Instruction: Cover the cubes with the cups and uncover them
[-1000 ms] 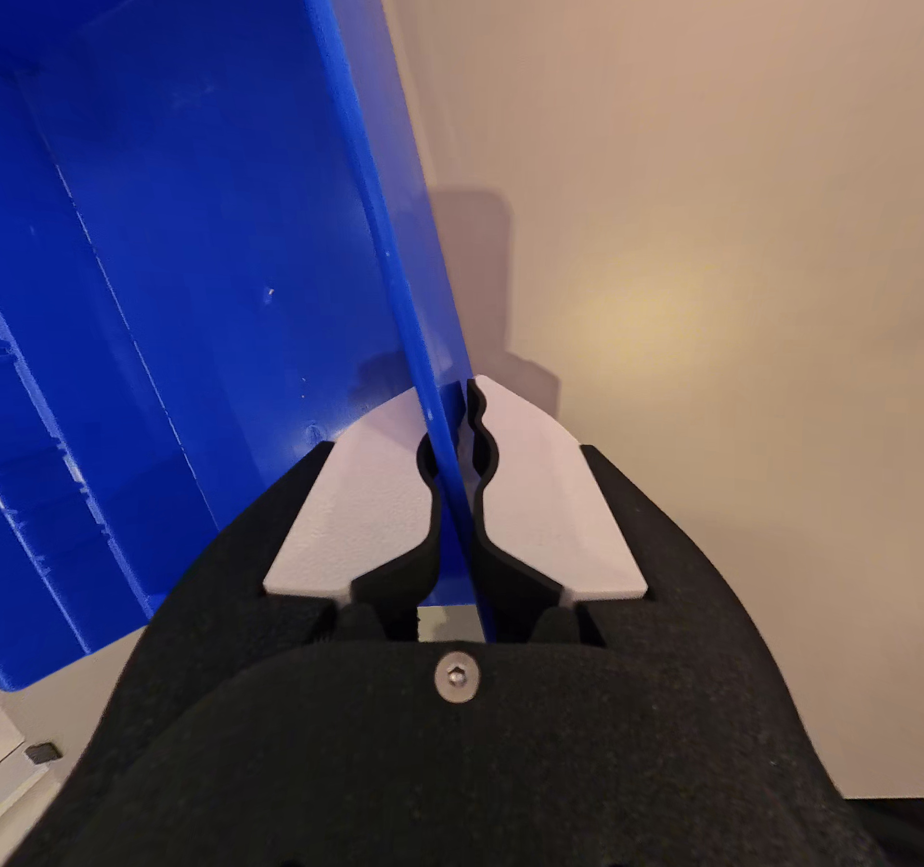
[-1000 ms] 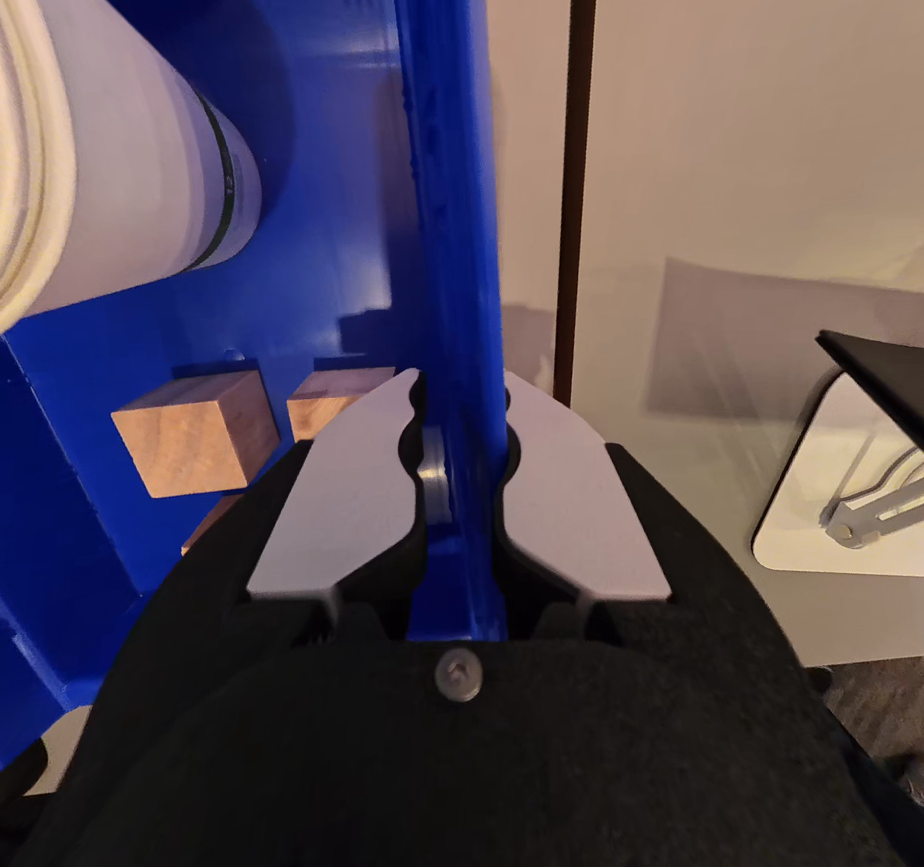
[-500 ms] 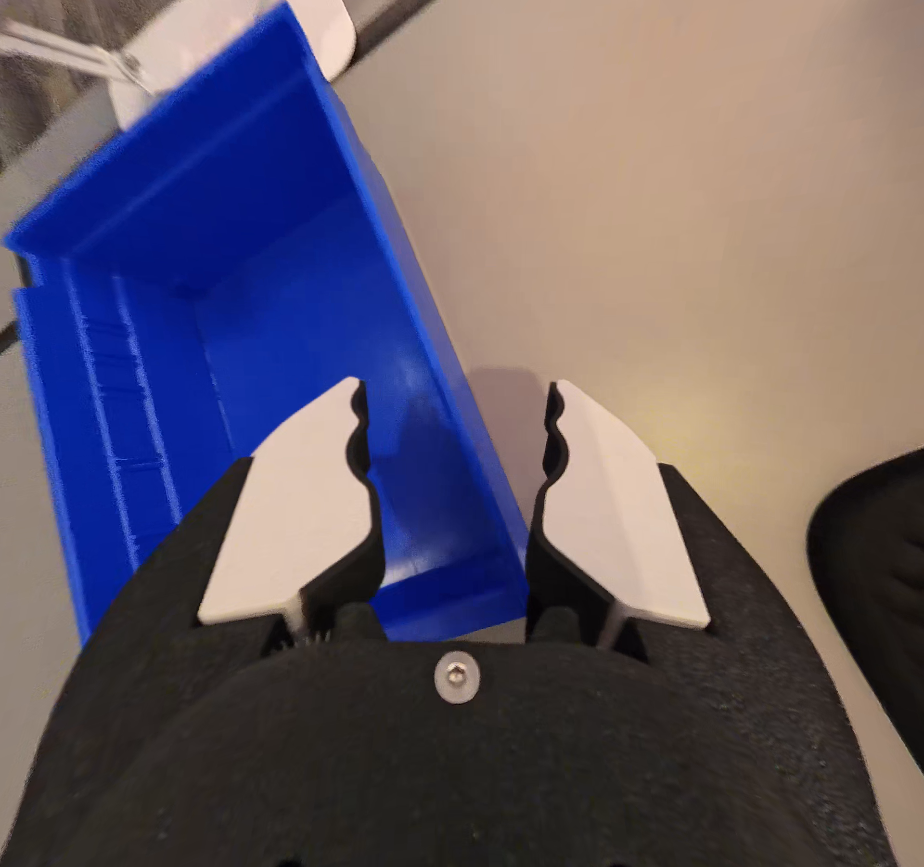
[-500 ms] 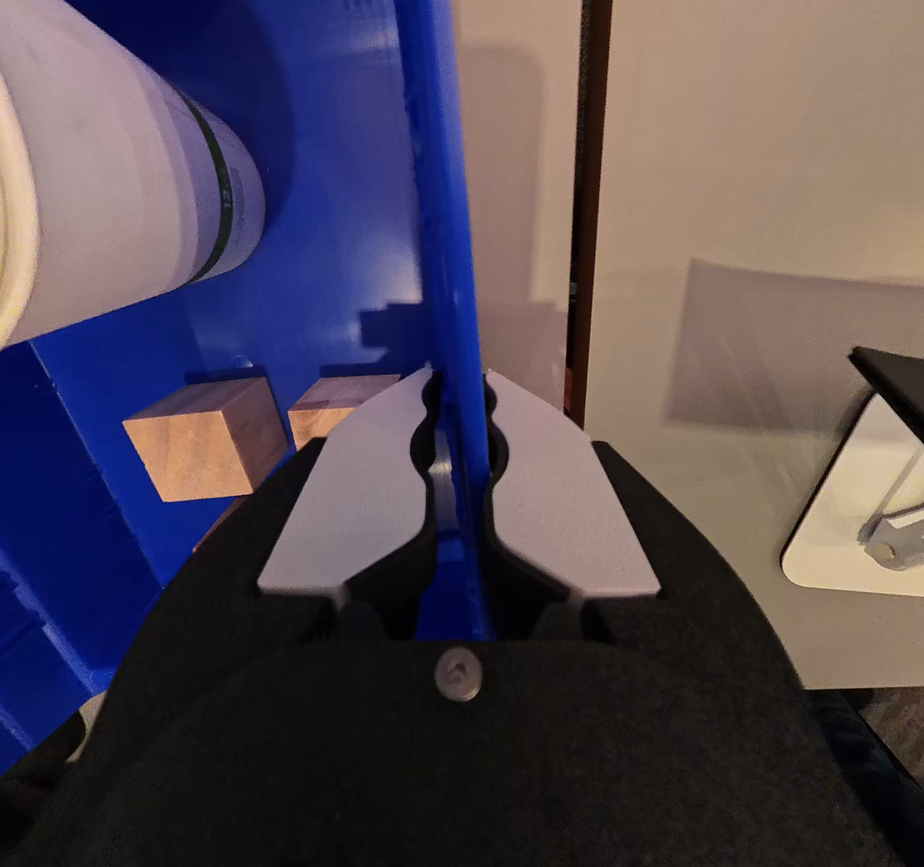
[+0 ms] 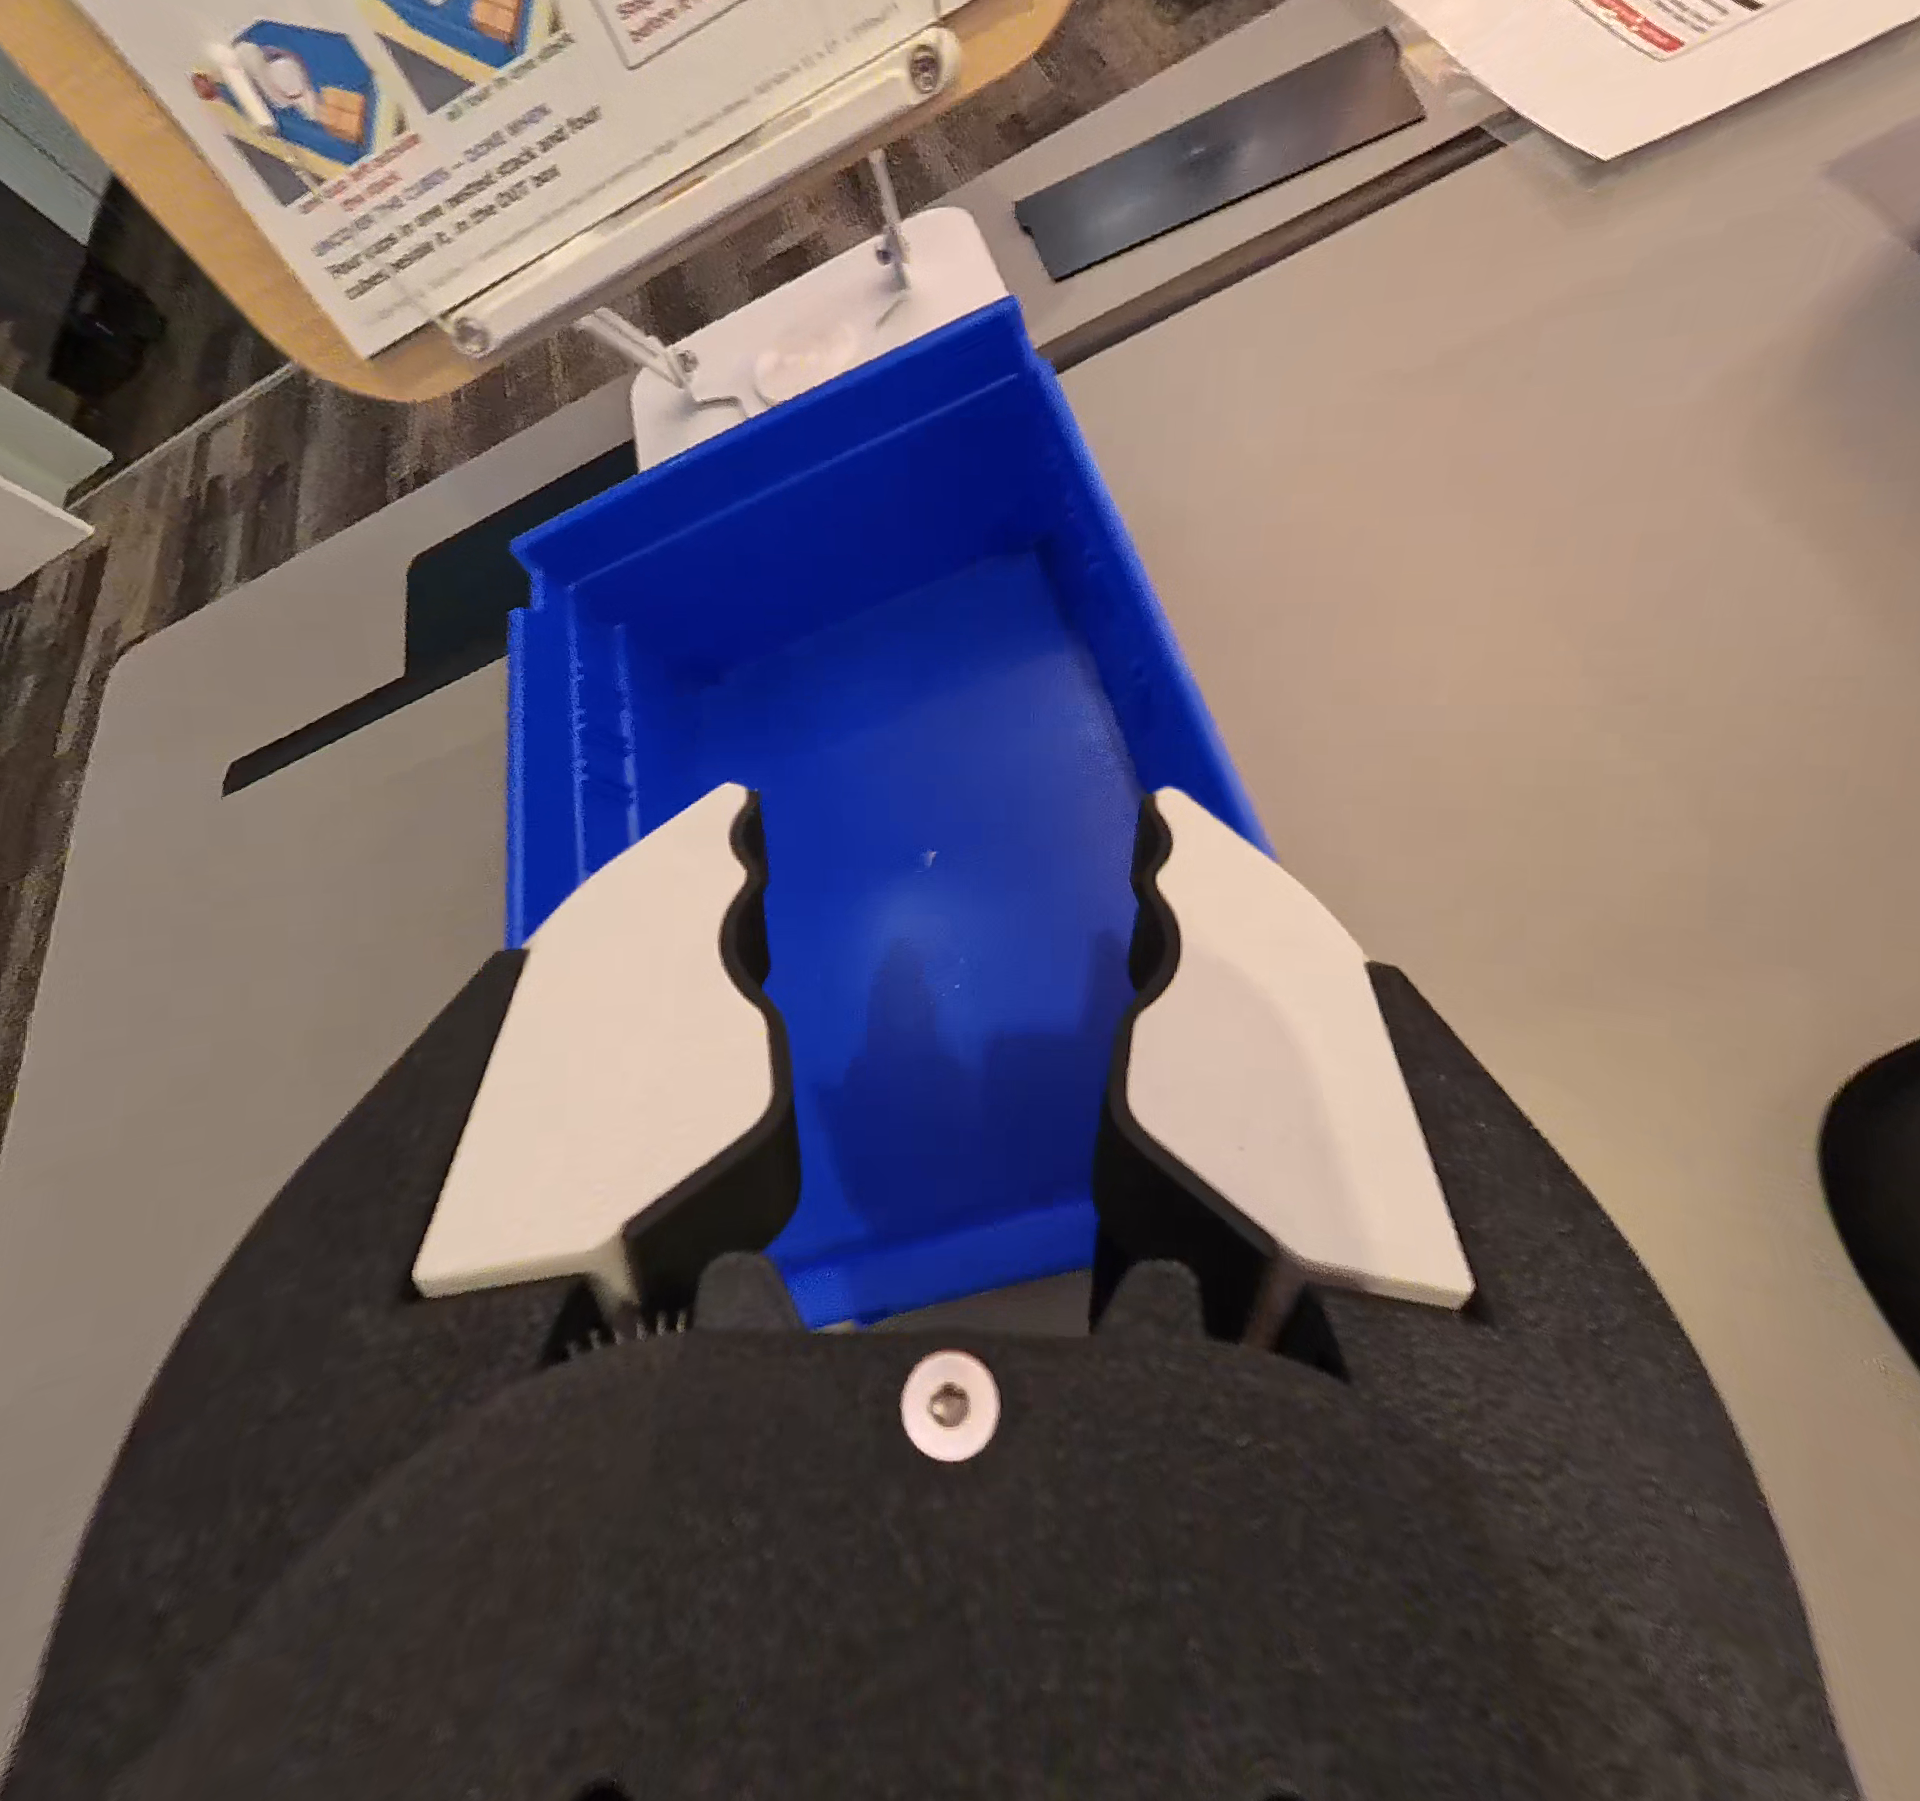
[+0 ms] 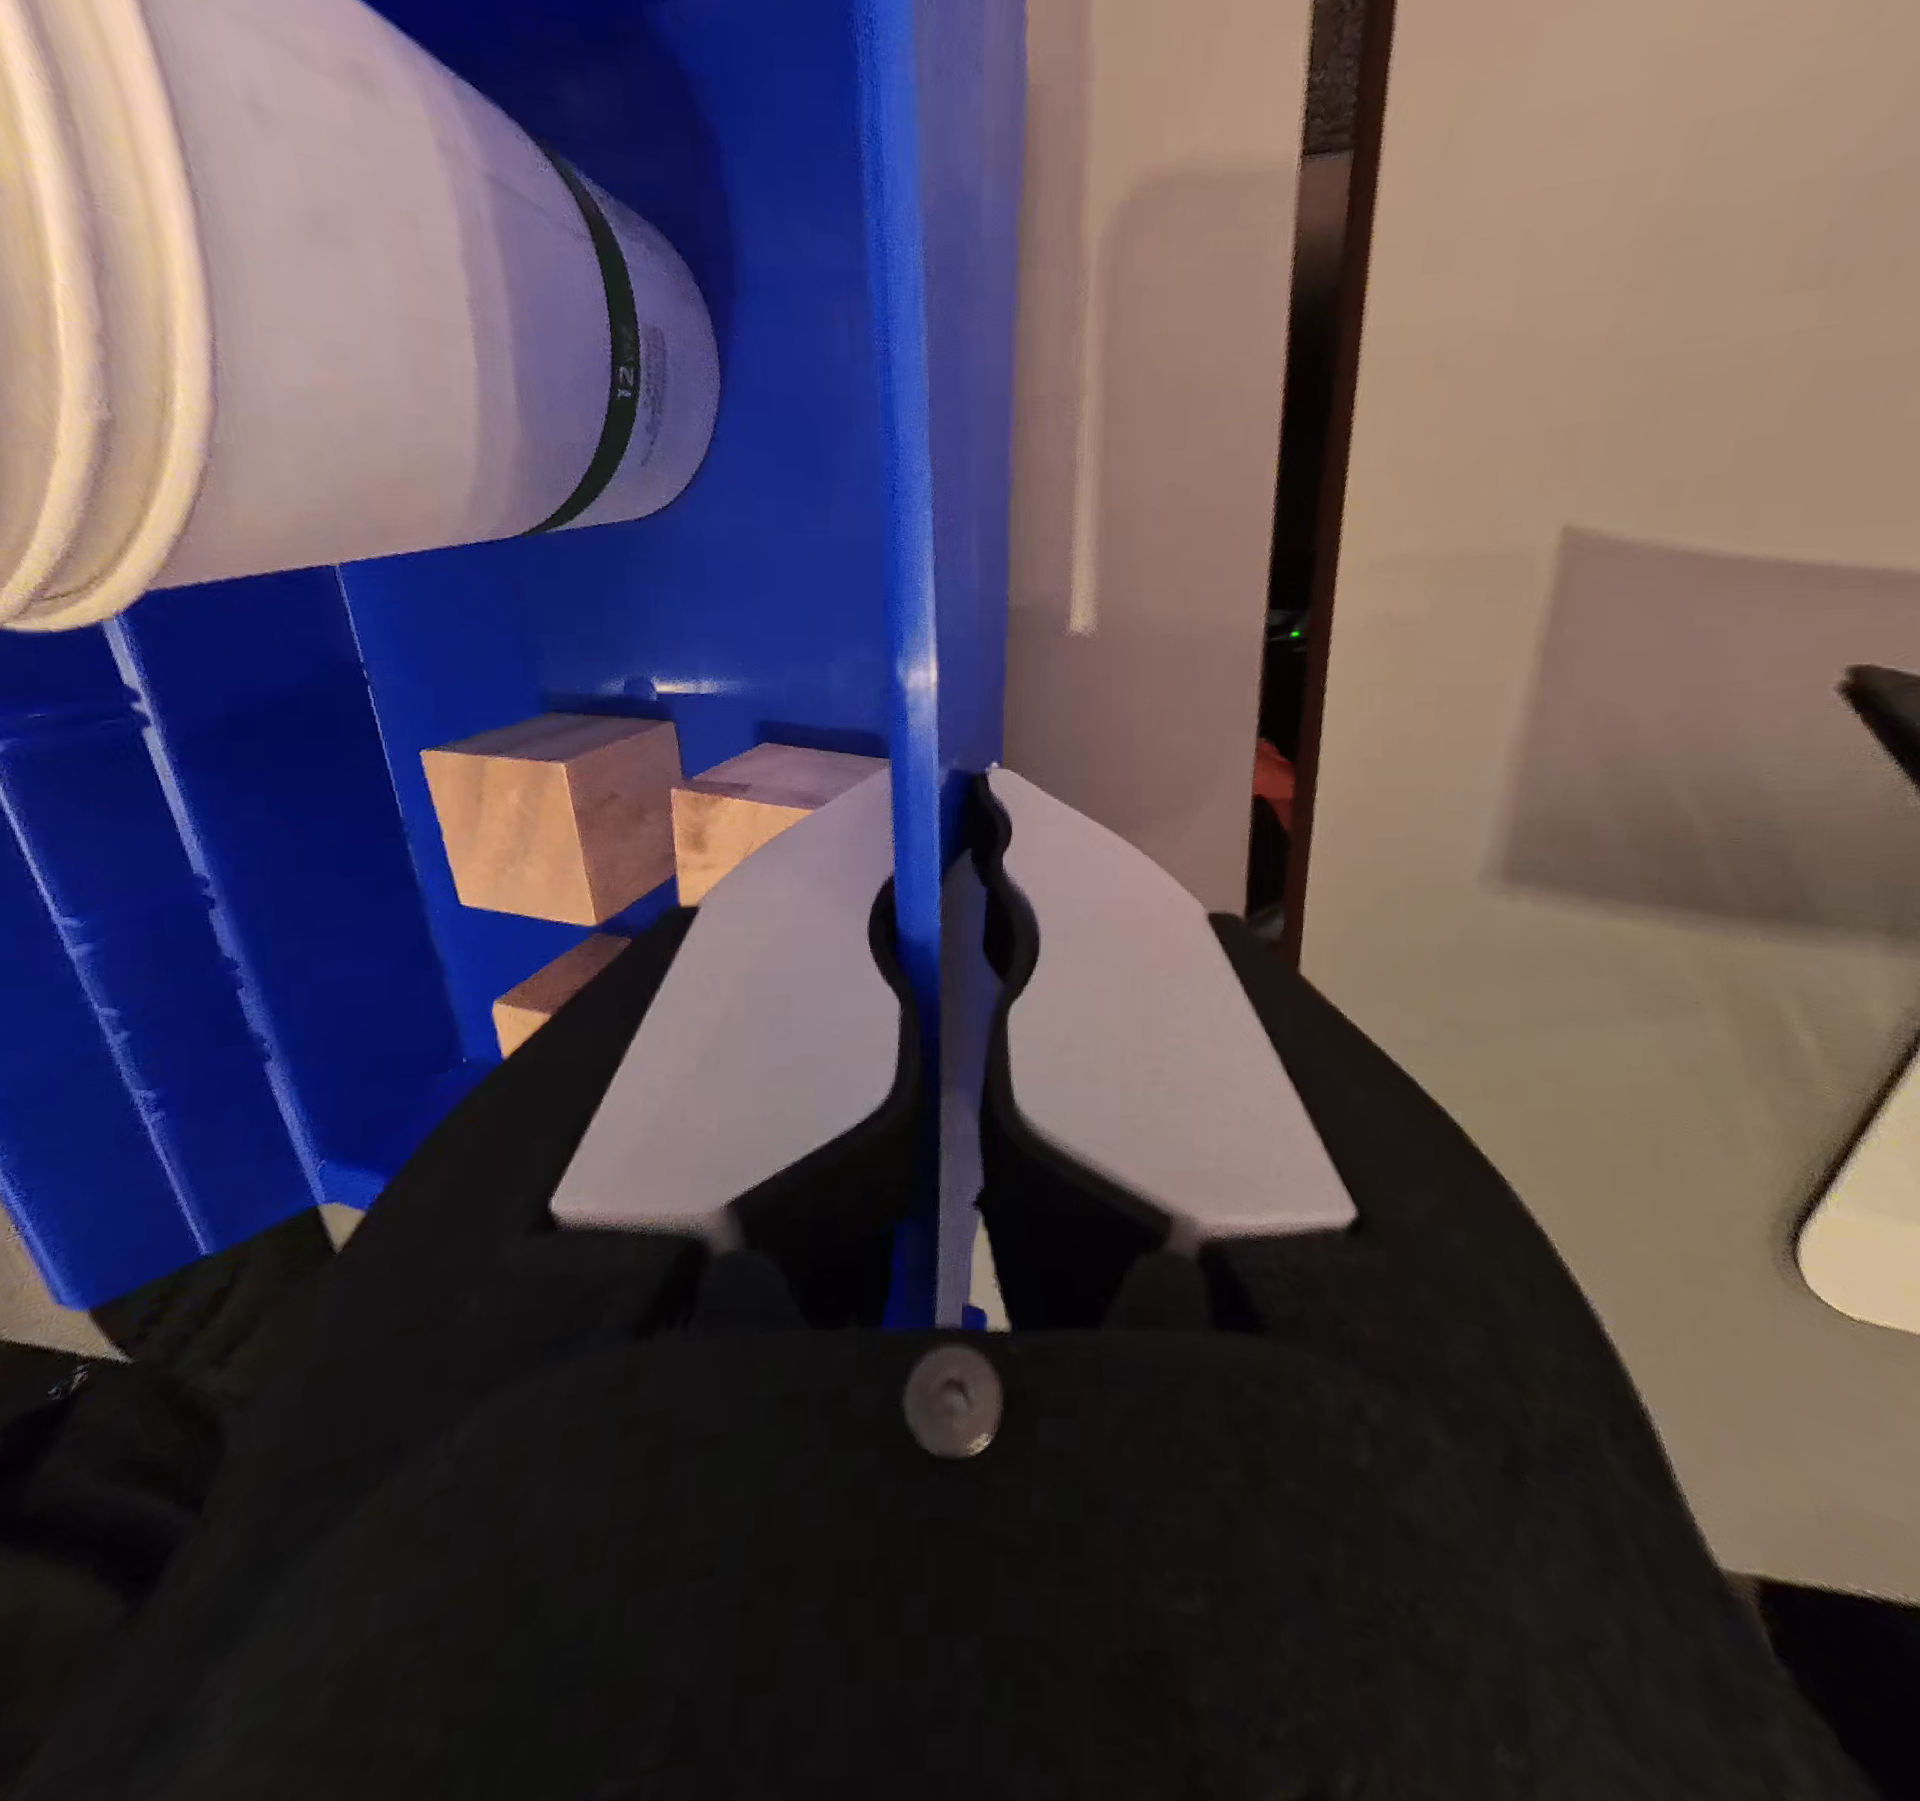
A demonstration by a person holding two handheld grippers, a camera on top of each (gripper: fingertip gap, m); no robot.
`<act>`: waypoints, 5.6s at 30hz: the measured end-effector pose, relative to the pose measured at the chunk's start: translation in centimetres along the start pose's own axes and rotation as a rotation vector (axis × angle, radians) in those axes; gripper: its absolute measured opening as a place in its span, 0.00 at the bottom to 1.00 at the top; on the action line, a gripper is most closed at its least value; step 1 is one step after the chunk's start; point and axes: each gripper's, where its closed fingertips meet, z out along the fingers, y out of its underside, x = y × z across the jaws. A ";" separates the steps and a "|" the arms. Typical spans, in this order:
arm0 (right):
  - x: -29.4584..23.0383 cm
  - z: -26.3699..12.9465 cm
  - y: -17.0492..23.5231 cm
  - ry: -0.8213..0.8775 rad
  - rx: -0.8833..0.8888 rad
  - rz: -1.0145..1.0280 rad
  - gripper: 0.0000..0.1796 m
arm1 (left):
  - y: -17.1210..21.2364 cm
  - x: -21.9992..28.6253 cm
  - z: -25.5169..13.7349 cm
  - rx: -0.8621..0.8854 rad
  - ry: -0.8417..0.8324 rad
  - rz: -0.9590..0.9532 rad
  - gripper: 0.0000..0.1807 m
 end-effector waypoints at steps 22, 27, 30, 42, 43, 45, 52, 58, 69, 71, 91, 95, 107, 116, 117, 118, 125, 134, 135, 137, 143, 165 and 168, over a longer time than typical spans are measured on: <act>-29.2 -7.8 -4.7 -0.110 -0.095 -0.217 0.04 | 9.8 -14.8 -6.8 -0.023 -0.160 -0.177 0.37; -44.4 -7.4 -5.9 -0.172 -0.115 -0.378 0.04 | 14.7 -21.6 -10.3 -0.046 -0.258 -0.257 0.37; -53.7 -5.9 -6.2 -0.202 -0.108 -0.443 0.04 | 18.2 -25.9 -12.7 -0.063 -0.322 -0.308 0.36; -82.8 5.9 -2.5 -0.400 -0.160 -0.623 0.04 | 30.6 -37.6 -19.4 -0.173 -0.531 -0.478 0.36; -84.0 7.1 -2.2 -0.402 -0.155 -0.630 0.04 | 31.2 -38.0 -19.5 -0.180 -0.535 -0.487 0.36; -86.0 9.3 -1.6 -0.405 -0.151 -0.629 0.04 | 32.0 -38.4 -19.5 -0.193 -0.539 -0.497 0.36; -88.5 16.2 1.5 -0.388 -0.208 -0.593 0.05 | 33.3 -37.8 -17.9 -0.231 -0.505 -0.494 0.36; -89.6 18.9 3.4 -0.373 -0.218 -0.603 0.07 | 33.5 -37.3 -16.8 -0.235 -0.474 -0.494 0.36; -89.6 9.6 -4.3 -0.181 0.634 -0.868 0.18 | 31.0 -34.2 -12.1 -0.119 -0.282 -0.588 0.39; -88.6 5.0 -4.7 -0.111 0.883 -0.927 0.17 | 31.3 -34.5 -11.2 -0.137 -0.338 -0.568 0.37; -71.3 -5.5 -4.2 0.043 1.197 -0.774 0.47 | 28.2 -30.7 -9.1 -0.039 -0.225 -0.588 0.44; -69.0 -8.2 -3.0 0.000 1.238 -0.755 0.46 | 29.0 -30.8 -6.6 -0.135 -0.354 -0.476 0.42; -60.6 -10.7 0.9 0.037 1.184 -0.826 0.41 | 31.0 -36.4 -6.2 -0.108 -0.372 -0.469 0.09; -55.9 -9.1 2.2 0.084 1.118 -0.833 0.39 | 32.3 -42.6 -3.8 -0.206 -0.077 -0.329 0.06; -55.4 -9.0 2.3 0.090 1.112 -0.828 0.39 | 32.4 -43.1 -3.5 -0.210 -0.026 -0.325 0.06; -55.0 -8.7 2.4 0.098 1.100 -0.827 0.39 | 32.4 -43.5 -3.2 -0.211 0.021 -0.322 0.05; -52.2 -5.6 2.9 0.108 0.974 -0.812 0.37 | 32.7 -45.2 -2.6 -0.213 0.118 -0.263 0.05; -49.7 -1.3 2.0 -0.016 0.839 -0.602 0.40 | 32.5 -44.9 -2.7 -0.143 0.176 -0.276 0.06; -49.5 -0.9 2.1 -0.029 0.816 -0.593 0.41 | 32.6 -44.9 -2.7 -0.146 0.180 -0.270 0.06; -49.1 -0.2 2.2 -0.039 0.776 -0.586 0.42 | 32.7 -45.1 -2.7 -0.152 0.181 -0.262 0.06; -48.1 1.3 2.7 -0.018 0.706 -0.591 0.42 | 32.9 -45.4 -2.9 -0.151 0.180 -0.277 0.06; -50.6 11.6 -1.5 -0.023 0.071 -0.428 0.03 | 32.1 -43.5 -14.2 0.055 -0.151 -0.269 0.35; -49.1 11.5 -2.3 -0.028 0.045 -0.414 0.02 | 31.5 -41.4 -15.6 0.098 -0.157 -0.264 0.35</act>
